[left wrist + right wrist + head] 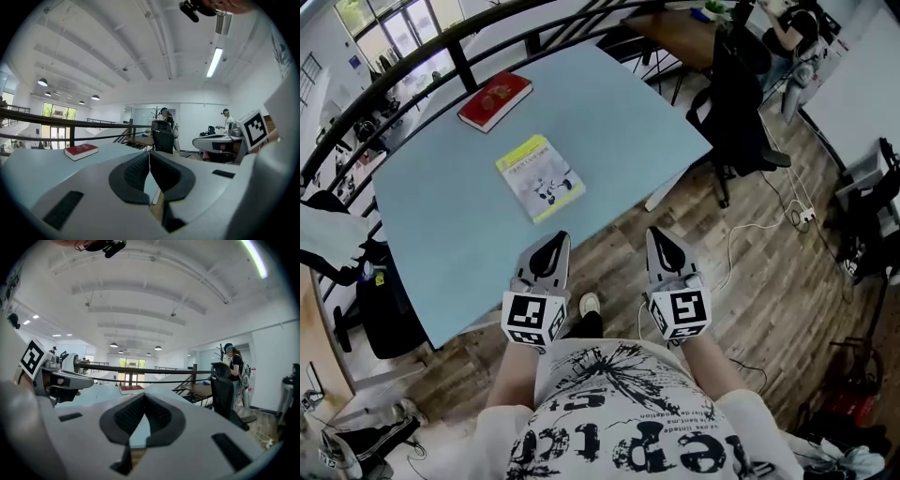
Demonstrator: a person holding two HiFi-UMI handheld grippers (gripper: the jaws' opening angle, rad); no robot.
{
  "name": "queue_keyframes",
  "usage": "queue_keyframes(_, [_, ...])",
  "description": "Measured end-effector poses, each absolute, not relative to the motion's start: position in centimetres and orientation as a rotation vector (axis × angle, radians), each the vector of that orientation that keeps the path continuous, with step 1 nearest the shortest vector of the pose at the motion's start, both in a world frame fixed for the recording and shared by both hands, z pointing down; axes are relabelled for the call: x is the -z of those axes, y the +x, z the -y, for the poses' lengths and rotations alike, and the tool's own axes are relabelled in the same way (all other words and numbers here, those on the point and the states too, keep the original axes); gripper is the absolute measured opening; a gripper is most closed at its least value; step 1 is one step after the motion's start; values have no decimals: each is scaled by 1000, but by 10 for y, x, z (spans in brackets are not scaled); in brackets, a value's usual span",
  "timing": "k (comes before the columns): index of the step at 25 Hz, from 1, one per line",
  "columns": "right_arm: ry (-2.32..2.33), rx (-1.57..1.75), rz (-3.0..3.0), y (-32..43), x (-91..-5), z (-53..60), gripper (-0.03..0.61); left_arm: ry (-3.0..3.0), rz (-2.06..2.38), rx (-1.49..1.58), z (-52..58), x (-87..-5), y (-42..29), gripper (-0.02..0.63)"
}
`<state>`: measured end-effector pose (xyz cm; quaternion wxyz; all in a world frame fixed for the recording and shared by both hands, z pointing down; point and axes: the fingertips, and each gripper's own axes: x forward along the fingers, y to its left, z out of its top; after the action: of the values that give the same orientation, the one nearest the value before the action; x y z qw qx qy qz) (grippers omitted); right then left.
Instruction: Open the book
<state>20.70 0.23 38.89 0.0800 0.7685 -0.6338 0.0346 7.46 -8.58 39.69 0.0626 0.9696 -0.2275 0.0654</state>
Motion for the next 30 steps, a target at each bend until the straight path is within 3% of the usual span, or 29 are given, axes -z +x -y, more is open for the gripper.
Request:
queue_keyframes(7, [2264, -113, 1931, 252, -389, 99, 11, 2905, 737, -208, 181, -394, 115, 20])
queue_keyframes(22, [1845, -116, 2282, 302, -404, 239, 11, 2711, 1211, -273, 264, -414, 152, 21])
queue_keyframes(30, [1519, -157, 2448, 325, -434, 277, 11, 2459, 1364, -431, 267, -483, 191, 22])
